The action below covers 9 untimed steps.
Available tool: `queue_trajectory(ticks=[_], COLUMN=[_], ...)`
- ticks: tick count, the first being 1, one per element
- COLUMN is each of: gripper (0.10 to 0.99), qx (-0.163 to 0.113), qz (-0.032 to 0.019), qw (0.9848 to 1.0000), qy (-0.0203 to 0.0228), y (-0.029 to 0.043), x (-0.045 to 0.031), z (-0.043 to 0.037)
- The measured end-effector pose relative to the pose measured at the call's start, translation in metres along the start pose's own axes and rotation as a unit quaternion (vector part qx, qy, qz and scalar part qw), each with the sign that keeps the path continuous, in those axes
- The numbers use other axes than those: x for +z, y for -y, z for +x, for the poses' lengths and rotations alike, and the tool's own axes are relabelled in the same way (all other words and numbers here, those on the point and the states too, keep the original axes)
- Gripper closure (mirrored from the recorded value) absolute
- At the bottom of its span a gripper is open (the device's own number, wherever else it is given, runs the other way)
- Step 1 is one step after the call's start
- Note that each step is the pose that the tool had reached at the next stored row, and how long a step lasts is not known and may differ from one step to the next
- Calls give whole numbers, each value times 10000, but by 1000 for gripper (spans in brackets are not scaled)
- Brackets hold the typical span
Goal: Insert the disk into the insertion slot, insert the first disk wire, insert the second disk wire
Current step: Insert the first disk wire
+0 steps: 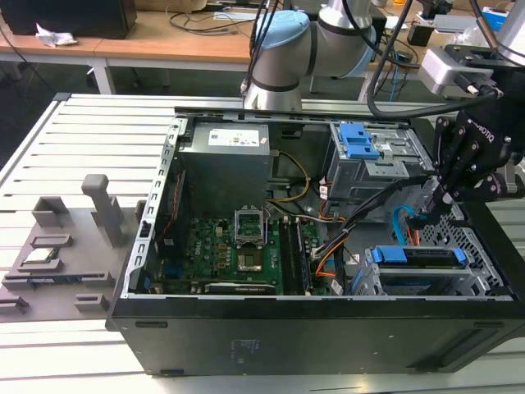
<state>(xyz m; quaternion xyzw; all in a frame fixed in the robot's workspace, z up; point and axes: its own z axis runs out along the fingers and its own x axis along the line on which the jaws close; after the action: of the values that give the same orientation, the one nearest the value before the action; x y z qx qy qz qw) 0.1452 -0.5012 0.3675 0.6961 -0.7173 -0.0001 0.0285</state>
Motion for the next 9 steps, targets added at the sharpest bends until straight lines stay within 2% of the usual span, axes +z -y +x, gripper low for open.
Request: queue_trajectory(ticks=[4,5,9], gripper=[725,725,725], qx=[0,0,2], qz=[0,0,1], qw=[10000,10000,10000], qy=[0,1,-46], y=[0,0,-22], x=[2,10,129], z=[0,-1,-4])
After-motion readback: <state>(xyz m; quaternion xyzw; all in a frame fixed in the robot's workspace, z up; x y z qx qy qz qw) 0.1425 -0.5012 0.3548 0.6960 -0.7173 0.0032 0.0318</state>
